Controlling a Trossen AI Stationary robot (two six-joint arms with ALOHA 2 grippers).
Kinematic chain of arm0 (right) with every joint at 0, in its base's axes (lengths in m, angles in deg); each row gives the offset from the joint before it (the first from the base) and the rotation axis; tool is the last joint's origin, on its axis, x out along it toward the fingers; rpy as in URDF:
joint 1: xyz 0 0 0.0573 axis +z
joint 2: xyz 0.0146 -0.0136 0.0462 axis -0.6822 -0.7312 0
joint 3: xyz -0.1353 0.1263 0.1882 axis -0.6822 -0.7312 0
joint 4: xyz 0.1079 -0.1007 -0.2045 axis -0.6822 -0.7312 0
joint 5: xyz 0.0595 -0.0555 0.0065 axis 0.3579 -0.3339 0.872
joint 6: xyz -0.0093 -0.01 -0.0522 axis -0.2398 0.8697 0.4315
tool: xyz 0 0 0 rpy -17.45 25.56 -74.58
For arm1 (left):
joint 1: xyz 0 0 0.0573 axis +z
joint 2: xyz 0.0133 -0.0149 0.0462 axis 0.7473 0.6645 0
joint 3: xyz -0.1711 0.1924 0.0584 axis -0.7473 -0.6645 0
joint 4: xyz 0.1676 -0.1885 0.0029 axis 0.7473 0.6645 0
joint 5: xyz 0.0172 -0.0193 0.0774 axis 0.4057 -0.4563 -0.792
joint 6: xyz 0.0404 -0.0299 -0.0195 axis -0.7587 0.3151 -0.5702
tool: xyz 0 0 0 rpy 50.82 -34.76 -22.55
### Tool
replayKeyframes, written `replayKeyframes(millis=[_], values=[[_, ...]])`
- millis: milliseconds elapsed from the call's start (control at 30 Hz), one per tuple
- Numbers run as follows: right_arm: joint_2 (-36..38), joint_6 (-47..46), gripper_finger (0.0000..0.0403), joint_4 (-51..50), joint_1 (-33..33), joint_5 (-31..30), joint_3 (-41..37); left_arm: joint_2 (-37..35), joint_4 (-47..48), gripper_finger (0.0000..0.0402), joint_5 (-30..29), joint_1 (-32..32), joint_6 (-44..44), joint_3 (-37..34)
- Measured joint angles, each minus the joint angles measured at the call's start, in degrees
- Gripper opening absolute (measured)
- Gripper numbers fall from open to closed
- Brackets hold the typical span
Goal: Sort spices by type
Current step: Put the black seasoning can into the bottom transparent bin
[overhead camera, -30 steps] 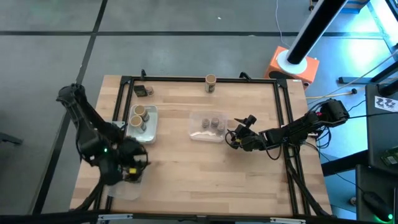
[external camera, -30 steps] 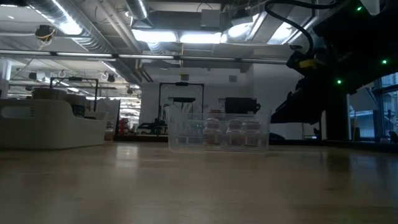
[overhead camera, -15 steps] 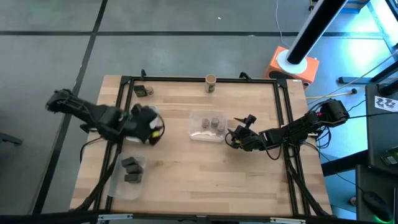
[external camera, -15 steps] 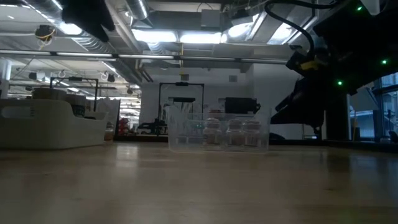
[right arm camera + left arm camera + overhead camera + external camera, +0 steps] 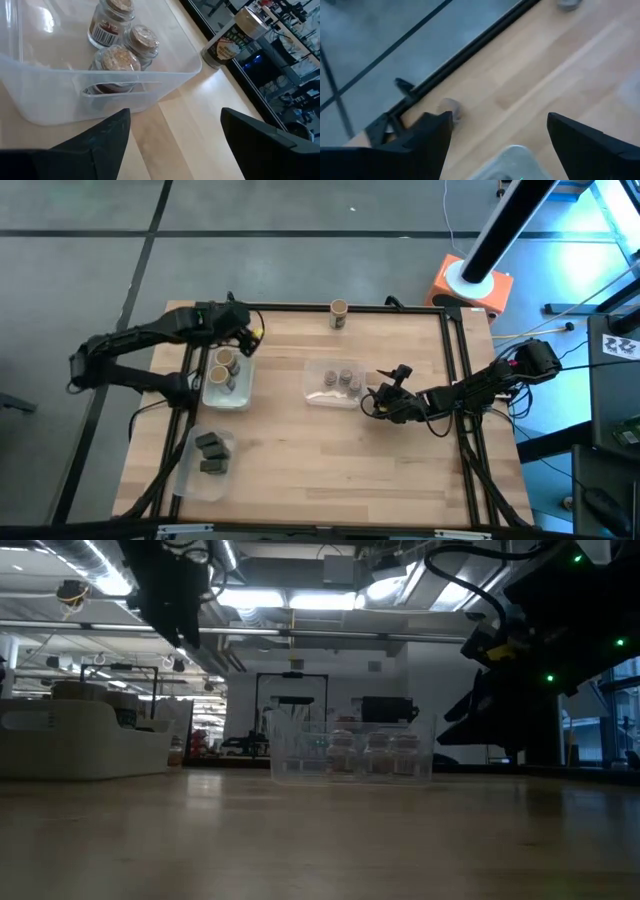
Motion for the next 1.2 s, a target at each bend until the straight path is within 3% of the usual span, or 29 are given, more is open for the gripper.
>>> replayKeyframes(millis=[333, 633, 1033, 1200], values=[[0.0, 4.44, 0.031, 1.31, -2.2, 1.23, 0.0, 4.41, -0.13, 0.0301, 7.26, 16.14, -13.77, 0.02], [0.0, 7.66, 0.031, 0.09, -9.98, 12.83, -0.11, 14.16, 4.44, 0.0301, 8.23, 23.08, -27.03, 1.31], [0.0, 8.39, 0.031, 1.19, -17.0, 22.41, -2.85, 26.42, 9.82, 0.0301, 3.95, 27.76, -43.49, 5.2], [0.0, 8.43, 0.031, 2.39, -16.98, 23.47, -3.58, 28.49, 8.67, 0.0301, -1.41, 28.61, -49.9, 5.2]])
